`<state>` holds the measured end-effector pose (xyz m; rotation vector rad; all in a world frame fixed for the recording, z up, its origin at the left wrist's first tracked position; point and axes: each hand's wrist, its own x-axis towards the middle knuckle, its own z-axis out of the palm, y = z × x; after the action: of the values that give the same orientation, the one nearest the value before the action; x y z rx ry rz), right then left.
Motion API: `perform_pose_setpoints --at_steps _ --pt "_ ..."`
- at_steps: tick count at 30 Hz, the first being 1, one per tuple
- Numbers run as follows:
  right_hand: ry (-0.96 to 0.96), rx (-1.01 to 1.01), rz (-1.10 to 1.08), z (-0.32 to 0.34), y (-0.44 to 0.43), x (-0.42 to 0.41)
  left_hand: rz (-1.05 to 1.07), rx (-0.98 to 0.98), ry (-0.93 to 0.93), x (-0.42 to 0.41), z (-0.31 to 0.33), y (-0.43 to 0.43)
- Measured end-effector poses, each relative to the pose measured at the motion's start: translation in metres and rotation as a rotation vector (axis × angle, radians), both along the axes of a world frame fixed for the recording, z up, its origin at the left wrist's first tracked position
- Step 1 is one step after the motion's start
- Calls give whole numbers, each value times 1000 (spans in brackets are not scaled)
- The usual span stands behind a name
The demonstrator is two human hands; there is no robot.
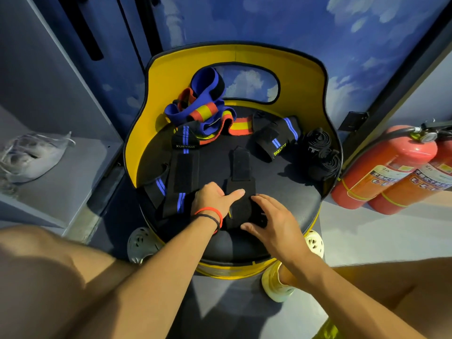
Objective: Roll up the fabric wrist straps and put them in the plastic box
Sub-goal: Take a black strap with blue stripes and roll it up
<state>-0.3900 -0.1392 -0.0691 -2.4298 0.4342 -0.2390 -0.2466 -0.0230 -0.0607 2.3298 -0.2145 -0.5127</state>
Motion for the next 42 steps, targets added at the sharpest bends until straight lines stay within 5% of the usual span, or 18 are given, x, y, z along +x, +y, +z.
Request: perform_pose_setpoints --at_steps 4,15,25,33,35,38,42 --pt "78 78 -38 15 -8 11 18 -111 -56 -3 6 -7" --pt "281 353 -188 28 -26 55 83 -436 332 -8 -8 8" --pt "276 454 -324 21 -42 80 -80 -352 214 8 -6 0" --pt "89 260 -438 5 -25 82 72 -241 153 21 3 -37" --pt "-70 258 -332 1 -21 77 103 -250 142 25 5 -44" --pt "21 151 -92 -4 -25 66 107 -255 132 33 10 -52" --pt "42 6 -41 -1 -35 60 11 -197 114 31 14 -46"
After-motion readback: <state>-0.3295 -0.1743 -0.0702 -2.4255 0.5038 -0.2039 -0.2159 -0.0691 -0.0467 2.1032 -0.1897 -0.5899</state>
